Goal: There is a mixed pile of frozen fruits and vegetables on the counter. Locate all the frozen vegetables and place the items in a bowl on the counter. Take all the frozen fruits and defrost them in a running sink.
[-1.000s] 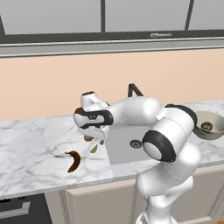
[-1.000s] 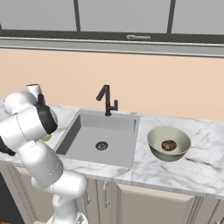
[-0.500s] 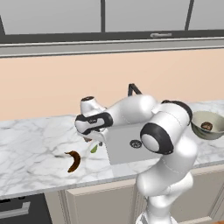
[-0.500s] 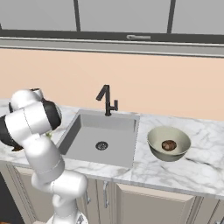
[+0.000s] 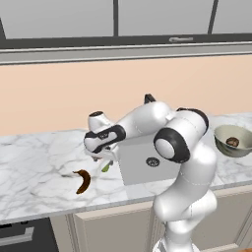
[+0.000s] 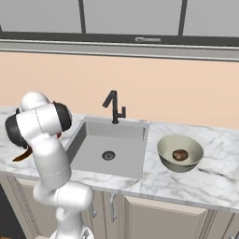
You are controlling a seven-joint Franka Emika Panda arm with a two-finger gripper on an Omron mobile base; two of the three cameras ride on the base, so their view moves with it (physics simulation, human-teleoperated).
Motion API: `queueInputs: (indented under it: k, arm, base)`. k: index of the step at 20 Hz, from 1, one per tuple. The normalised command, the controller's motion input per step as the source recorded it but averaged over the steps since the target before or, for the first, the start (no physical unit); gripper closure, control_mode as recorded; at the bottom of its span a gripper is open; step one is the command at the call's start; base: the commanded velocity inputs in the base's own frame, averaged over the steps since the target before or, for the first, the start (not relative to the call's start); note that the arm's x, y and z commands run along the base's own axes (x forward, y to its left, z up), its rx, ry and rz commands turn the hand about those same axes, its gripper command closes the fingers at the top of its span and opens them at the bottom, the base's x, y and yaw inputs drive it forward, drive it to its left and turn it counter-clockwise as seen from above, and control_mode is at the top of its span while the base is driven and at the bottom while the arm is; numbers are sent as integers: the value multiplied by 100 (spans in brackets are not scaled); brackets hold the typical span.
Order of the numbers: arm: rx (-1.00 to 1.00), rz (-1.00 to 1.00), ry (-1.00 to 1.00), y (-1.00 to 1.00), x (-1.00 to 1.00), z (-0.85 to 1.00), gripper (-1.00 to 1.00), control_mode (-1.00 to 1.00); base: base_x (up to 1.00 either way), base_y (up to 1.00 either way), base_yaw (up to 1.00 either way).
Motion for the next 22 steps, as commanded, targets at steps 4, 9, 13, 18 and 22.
queueInputs:
  k: [4, 9, 13, 18, 22]
  arm:
    - [-1, 2, 8, -1, -12, -22, -100, -100]
    - [0, 1, 7, -20, -9, -30, -100, -100]
    - [0, 1, 2, 5, -2, -44, -100, -100]
    - [0, 0, 0, 17, 0, -37, 100, -100]
    - [1, 0, -1, 0, 0, -27, 100, -100]
  base:
    - [0, 0, 0]
    - [0, 0, 0]
    - [0, 0, 0]
    - [0, 0, 0]
    - [0, 0, 0]
